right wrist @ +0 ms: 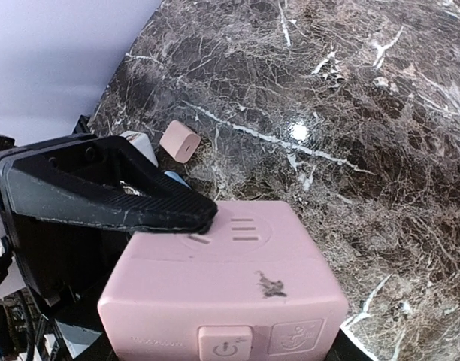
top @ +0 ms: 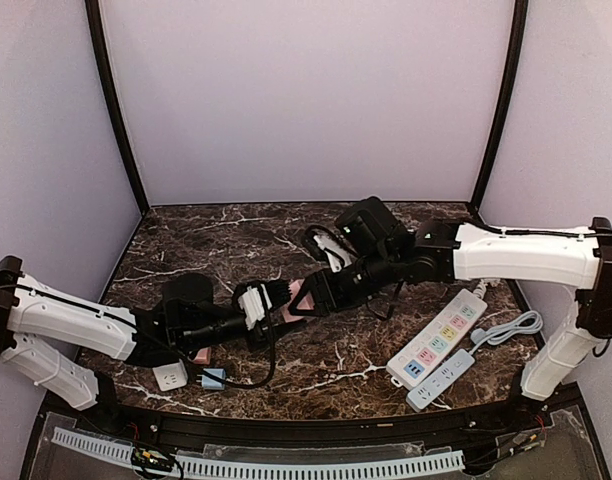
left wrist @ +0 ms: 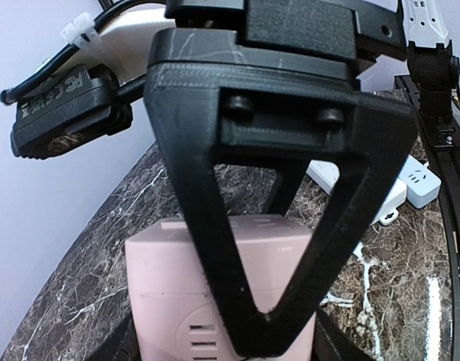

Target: Insert the plug

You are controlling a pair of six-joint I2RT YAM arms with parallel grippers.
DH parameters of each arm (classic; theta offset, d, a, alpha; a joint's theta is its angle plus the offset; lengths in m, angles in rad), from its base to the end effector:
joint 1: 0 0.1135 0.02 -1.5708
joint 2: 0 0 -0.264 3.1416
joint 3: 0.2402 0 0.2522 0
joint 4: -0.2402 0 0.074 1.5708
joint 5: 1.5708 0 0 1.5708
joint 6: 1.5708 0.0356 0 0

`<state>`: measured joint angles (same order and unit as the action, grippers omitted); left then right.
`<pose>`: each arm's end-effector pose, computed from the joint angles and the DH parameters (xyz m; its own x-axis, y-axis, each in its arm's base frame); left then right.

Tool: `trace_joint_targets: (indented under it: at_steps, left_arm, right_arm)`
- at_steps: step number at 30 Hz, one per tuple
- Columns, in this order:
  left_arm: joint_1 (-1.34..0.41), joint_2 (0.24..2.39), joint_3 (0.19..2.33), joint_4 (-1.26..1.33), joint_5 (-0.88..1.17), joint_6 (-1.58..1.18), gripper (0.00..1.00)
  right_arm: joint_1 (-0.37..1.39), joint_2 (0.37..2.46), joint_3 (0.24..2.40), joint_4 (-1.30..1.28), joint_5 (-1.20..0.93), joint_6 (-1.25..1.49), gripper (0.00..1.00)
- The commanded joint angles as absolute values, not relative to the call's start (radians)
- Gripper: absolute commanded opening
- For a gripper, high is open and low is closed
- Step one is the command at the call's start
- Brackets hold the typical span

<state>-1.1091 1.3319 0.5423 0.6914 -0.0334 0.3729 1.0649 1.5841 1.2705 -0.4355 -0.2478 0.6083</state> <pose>0.1265 -0.2516 0.2276 0.2799 0.2548 -0.9256 0.8354 0.4103 0.3656 0.1642 0.3143 0.2851 -0.8052 -0.3101 -0.5055 -0.5787 0.5970 0.5556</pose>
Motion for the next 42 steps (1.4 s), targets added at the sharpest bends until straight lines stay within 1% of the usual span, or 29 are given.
trace_joint_targets:
  at_steps: [1, 2, 3, 4, 5, 6, 7, 8, 9, 10, 12, 14, 16, 18, 19, 22, 26, 34, 42]
  left_arm:
    - [-1.114, 1.341, 0.575, 0.724, -0.008, 0.374, 0.01]
    - [-1.114, 1.344, 0.576, 0.724, -0.007, 0.377, 0.01]
    - [-1.114, 1.345, 0.577, 0.722, -0.006, 0.377, 0.03]
    - [-1.114, 1.347, 0.576, 0.722, -0.007, 0.380, 0.09]
    - [-1.114, 1.346, 0.574, 0.725, -0.008, 0.380, 0.25]
    - [-1.114, 1.346, 0.570, 0.727, -0.011, 0.380, 0.49]
    - [-1.114, 1.342, 0.567, 0.727, -0.012, 0.375, 0.60]
    - [-1.114, 1.339, 0.562, 0.727, -0.015, 0.372, 0.74]
    - [-1.114, 1.330, 0.560, 0.723, -0.022, 0.364, 0.80]
    - [-1.114, 1.325, 0.555, 0.719, -0.026, 0.361, 0.88]
    - [-1.115, 1.304, 0.545, 0.699, -0.044, 0.347, 0.97]
    - [-1.114, 1.274, 0.526, 0.677, -0.069, 0.332, 0.99]
    - [-1.114, 1.232, 0.495, 0.677, -0.118, 0.318, 0.99]
    - [-1.114, 1.185, 0.469, 0.672, -0.196, 0.304, 0.99]
    - [-1.113, 1.156, 0.466, 0.659, -0.270, 0.289, 0.99]
    - [-1.111, 1.101, 0.485, 0.568, -0.418, 0.250, 0.99]
    - [-1.085, 1.063, 0.506, 0.509, -0.499, 0.181, 0.99]
    - [-0.895, 1.065, 0.562, 0.316, -0.529, -0.059, 0.99]
    - [-0.801, 1.134, 0.602, 0.243, -0.490, -0.166, 0.99]
  right_arm:
    - [1.093, 1.608, 1.320, -0.421, -0.243, 0.578, 0.44]
    - [1.094, 1.612, 1.327, -0.426, -0.240, 0.574, 0.37]
    - [1.094, 1.613, 1.330, -0.430, -0.235, 0.571, 0.30]
    - [1.094, 1.613, 1.334, -0.433, -0.232, 0.567, 0.23]
    - [1.094, 1.612, 1.338, -0.440, -0.224, 0.561, 0.18]
    - [1.094, 1.611, 1.342, -0.453, -0.210, 0.555, 0.16]
    - [1.094, 1.608, 1.348, -0.476, -0.189, 0.547, 0.15]
    - [1.094, 1.603, 1.356, -0.501, -0.162, 0.536, 0.14]
    - [1.093, 1.597, 1.361, -0.529, -0.133, 0.525, 0.11]
    - [1.094, 1.586, 1.362, -0.555, -0.097, 0.517, 0.10]
    - [1.091, 1.556, 1.358, -0.604, -0.035, 0.507, 0.06]
    - [1.090, 1.518, 1.344, -0.648, -0.004, 0.505, 0.04]
    - [1.088, 1.486, 1.332, -0.692, 0.039, 0.507, 0.00]
    - [1.086, 1.454, 1.315, -0.733, 0.074, 0.514, 0.00]
    - [1.084, 1.437, 1.307, -0.753, 0.089, 0.519, 0.00]
    - [1.082, 1.400, 1.290, -0.825, 0.140, 0.532, 0.00]
    - [1.080, 1.361, 1.270, -0.937, 0.216, 0.550, 0.00]
    - [1.080, 1.265, 1.153, -0.986, 0.315, 0.533, 0.00]
    - [1.066, 1.248, 1.113, -1.048, 0.357, 0.558, 0.00]
